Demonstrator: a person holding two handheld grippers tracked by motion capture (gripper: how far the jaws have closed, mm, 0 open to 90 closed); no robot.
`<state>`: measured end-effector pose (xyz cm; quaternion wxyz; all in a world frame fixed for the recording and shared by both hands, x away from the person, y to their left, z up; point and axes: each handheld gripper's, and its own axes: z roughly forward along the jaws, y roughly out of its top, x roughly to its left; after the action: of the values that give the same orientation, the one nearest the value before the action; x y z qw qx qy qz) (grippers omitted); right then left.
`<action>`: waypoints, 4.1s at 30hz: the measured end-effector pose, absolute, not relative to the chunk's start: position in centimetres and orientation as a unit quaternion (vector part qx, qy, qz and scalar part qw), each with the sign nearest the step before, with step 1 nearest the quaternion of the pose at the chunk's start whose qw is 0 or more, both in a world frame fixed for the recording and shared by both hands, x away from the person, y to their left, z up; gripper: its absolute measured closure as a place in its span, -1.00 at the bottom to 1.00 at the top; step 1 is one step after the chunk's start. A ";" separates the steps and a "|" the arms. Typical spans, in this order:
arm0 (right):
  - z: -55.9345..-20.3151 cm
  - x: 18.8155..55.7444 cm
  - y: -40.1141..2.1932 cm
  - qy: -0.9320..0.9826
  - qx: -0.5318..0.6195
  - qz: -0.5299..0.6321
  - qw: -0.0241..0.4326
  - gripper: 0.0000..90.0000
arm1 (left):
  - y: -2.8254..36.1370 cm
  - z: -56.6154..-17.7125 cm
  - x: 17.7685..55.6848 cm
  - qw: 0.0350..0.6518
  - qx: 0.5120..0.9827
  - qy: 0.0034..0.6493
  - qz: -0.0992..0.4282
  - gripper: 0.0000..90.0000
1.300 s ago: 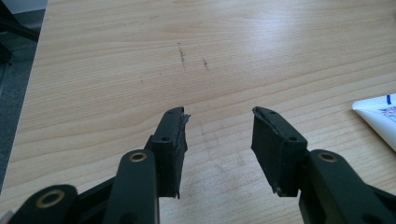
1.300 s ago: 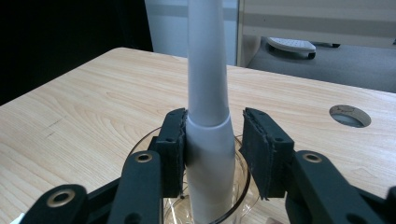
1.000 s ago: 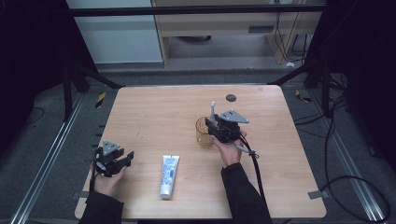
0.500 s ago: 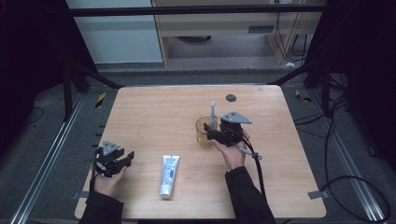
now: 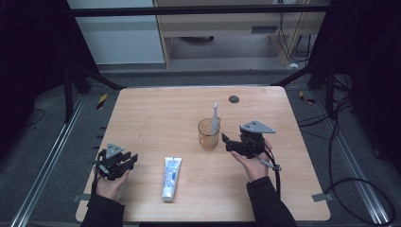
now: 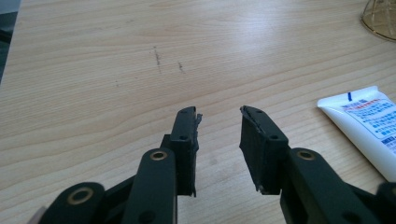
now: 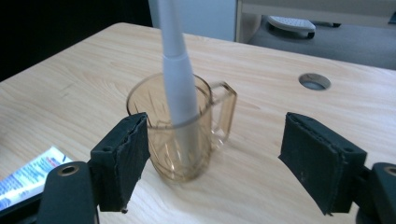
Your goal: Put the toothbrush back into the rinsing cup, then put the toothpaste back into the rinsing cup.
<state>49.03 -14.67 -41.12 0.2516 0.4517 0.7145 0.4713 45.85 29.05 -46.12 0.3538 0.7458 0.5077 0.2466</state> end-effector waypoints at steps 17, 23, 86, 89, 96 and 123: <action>-43.3 45.7 -20.8 0.715 0.479 0.443 0.253 -0.34 | 27.3 -46.1 44.5 0.345 0.783 0.474 0.207 0.88; -44.3 45.2 -21.3 0.724 0.482 0.425 0.250 -0.28 | 26.3 -46.1 43.7 0.346 0.797 0.457 0.189 0.95; -46.4 44.9 -22.1 0.748 0.480 0.387 0.244 -0.12 | 20.7 -47.9 40.4 0.311 0.871 0.366 0.105 0.99; -46.4 45.0 -22.1 0.747 0.482 0.387 0.244 -0.12 | 20.4 -48.0 40.4 0.312 0.872 0.364 0.102 0.99; -46.5 45.0 -22.1 0.747 0.483 0.386 0.245 -0.12 | 19.7 -48.1 40.4 0.317 0.874 0.357 0.096 0.99; -46.6 45.1 -22.1 0.749 0.482 0.385 0.243 -0.12 | 16.6 -48.3 41.3 0.340 0.872 0.339 0.095 0.99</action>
<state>45.11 -22.09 -46.62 0.2431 0.4819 0.7487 0.3850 41.29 16.56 -48.32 0.3404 0.8717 0.3395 0.0947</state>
